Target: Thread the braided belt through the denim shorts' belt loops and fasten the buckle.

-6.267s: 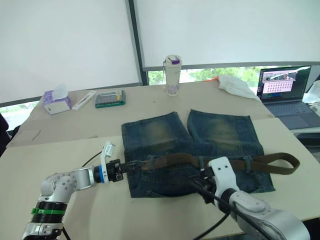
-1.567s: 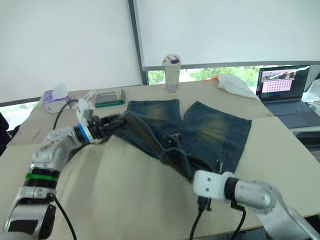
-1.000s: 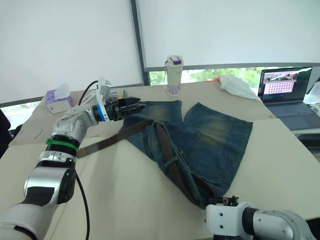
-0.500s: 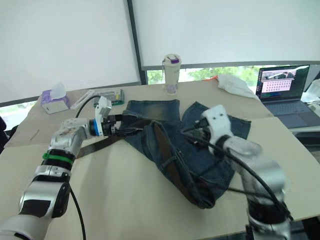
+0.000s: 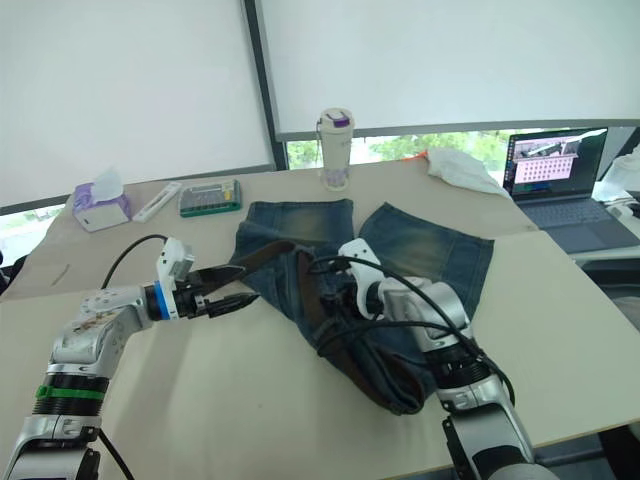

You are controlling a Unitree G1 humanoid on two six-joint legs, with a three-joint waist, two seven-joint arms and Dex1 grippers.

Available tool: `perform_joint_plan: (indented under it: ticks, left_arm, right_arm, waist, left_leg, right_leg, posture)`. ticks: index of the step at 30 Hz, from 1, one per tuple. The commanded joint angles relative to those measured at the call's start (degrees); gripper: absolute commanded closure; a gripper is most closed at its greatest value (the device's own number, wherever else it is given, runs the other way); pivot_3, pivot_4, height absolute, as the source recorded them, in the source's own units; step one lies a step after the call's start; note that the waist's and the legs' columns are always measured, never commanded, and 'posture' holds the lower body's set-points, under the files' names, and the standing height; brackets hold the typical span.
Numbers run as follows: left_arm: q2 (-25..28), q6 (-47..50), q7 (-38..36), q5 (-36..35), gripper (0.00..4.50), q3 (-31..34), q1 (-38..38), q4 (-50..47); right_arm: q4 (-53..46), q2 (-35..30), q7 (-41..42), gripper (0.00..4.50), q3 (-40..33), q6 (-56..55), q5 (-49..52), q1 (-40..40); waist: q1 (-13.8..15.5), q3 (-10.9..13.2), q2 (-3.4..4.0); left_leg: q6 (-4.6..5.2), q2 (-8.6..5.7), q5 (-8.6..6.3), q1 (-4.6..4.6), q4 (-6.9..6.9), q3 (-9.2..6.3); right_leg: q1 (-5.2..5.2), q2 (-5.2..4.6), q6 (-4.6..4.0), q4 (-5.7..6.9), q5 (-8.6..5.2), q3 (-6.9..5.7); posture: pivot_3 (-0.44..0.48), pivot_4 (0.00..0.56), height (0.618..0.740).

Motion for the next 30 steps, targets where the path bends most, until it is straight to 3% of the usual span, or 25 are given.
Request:
perform_joint_plan:
  ticks: [1,2,3,7,12,15,18,19,22,23,26,28,30]
  left_arm:
    - [0.18,1.15,3.63,-2.70,0.00,3.78,-2.71,-1.07]
    - [0.08,1.91,4.53,-3.41,0.00,4.43,-3.82,-0.59]
    - [0.05,2.55,5.12,-4.02,0.00,4.82,-5.30,-0.02]
    - [0.16,2.85,5.73,-4.39,0.00,4.38,-11.22,3.97]
    - [-1.27,-1.79,4.32,1.11,0.00,-2.07,-20.92,11.96]
    - [-2.45,-3.17,1.74,3.03,0.00,-5.48,-24.94,15.73]
    - [-2.31,-5.69,-2.66,7.02,0.00,-10.90,-25.91,18.45]
    - [-1.60,-6.58,-4.82,8.67,0.00,-13.11,-25.40,19.15]
    - [3.78,-10.62,-13.12,14.69,0.00,-20.32,-21.27,20.10]
    - [5.81,-12.08,-15.74,16.41,0.00,-22.28,-19.76,20.07]
    - [12.83,-15.64,-24.03,18.20,0.77,-25.46,-13.55,17.43]
    - [13.09,-13.29,-23.93,15.66,1.45,-23.32,-11.82,15.45]
    - [11.51,-11.89,-22.17,12.29,1.45,-19.94,-10.85,13.21]
  right_arm:
    - [-6.59,-1.13,6.49,3.91,4.62,-5.41,0.97,0.35]
    - [-7.97,-1.83,8.28,4.36,6.69,-7.11,0.42,0.66]
    - [-9.57,-2.48,10.64,4.44,9.13,-9.48,0.00,1.10]
    - [-8.58,-2.68,14.16,4.44,14.05,-13.96,-1.95,0.84]
    - [-8.50,-7.06,18.20,4.44,15.83,-19.80,-5.41,1.33]
    - [-13.92,-9.77,18.14,4.44,12.50,-17.70,-3.81,3.46]
    - [-23.04,-12.05,18.48,3.61,5.97,-12.28,2.82,7.60]
    - [-25.83,-12.70,18.00,3.15,4.26,-10.50,4.34,9.17]
    - [-33.73,-15.00,13.63,2.25,-1.55,-5.60,6.35,14.73]
    - [-36.14,-16.00,12.55,2.25,-3.13,-4.05,6.87,16.47]
    - [-44.34,-21.49,10.52,2.21,-6.54,1.06,8.02,23.50]
    - [-47.13,-25.44,8.75,2.21,-6.04,2.48,6.42,26.65]
    - [-49.48,-30.94,8.11,2.21,-3.01,4.05,4.84,29.40]
  waist:
    - [-0.04,0.00,0.00]
    - [-0.05,0.00,0.00]
    - [-0.07,0.00,0.00]
    - [0.00,-0.01,-0.01]
    - [0.92,0.00,-0.01]
    - [0.98,-0.01,-0.01]
    - [1.03,0.00,-0.01]
    - [0.95,-0.01,0.00]
    - [0.57,-0.04,0.05]
    - [0.42,-0.09,0.14]
    - [-0.03,-0.07,0.21]
    - [0.33,-0.04,0.18]
    - [2.08,0.01,0.11]
  left_leg:
    - [-0.01,0.00,0.00,0.00,0.00,-0.02]
    - [-0.01,0.00,-0.01,0.00,0.01,-0.05]
    - [-0.02,0.00,-0.01,0.00,0.01,-0.08]
    - [-0.03,-0.01,-0.02,0.01,0.04,-0.18]
    - [-0.04,-0.15,-0.01,0.01,0.10,-0.21]
    - [-0.03,-0.22,-0.01,0.00,0.15,-0.23]
    - [-0.05,-0.18,0.00,-0.11,0.15,-0.31]
    - [-0.05,-0.14,0.00,-0.16,0.15,-0.33]
    - [-0.06,-0.12,0.00,-0.15,0.13,-0.33]
    - [-0.06,-0.10,0.00,-0.15,0.09,-0.33]
    - [-0.09,-0.05,-0.04,-0.08,-0.09,-0.36]
    - [-0.07,-0.05,-0.06,-0.10,-0.10,-0.38]
    - [-0.01,-0.12,-0.08,-0.24,0.11,-0.42]
  right_leg:
    - [0.00,0.00,0.00,0.00,0.00,-0.02]
    - [0.02,0.00,0.00,0.01,0.00,-0.05]
    - [0.03,0.00,0.00,-0.01,0.00,-0.11]
    - [0.12,-0.01,0.00,-0.03,0.00,-0.34]
    - [0.14,-0.01,0.00,-0.02,0.00,-0.57]
    - [0.17,-0.04,0.00,-0.05,0.00,-0.85]
    - [0.13,-0.09,0.00,-0.06,0.00,-0.97]
    - [0.12,-0.17,0.00,-0.06,0.00,-0.98]
    - [0.10,-0.19,-0.02,-0.07,0.01,-0.97]
    - [0.08,-0.16,-0.02,-0.06,0.01,-0.92]
    - [-0.08,-0.03,-0.04,-0.05,0.01,-0.55]
    - [-0.15,0.00,-0.04,-0.05,0.01,-0.33]
    - [-0.06,-0.02,-0.06,-0.25,0.02,-0.39]
  posture:
    - [0.000,0.150,0.740]
    - [0.000,0.150,0.740]
    - [0.000,0.150,0.740]
    - [0.000,0.150,0.740]
    - [0.000,0.150,0.740]
    - [0.000,0.150,0.740]
    - [0.000,0.150,0.740]
    - [0.000,0.150,0.740]
    - [0.000,0.150,0.740]
    - [0.000,0.150,0.740]
    - [0.000,0.150,0.740]
    - [0.000,0.150,0.740]
    - [0.000,0.150,0.740]
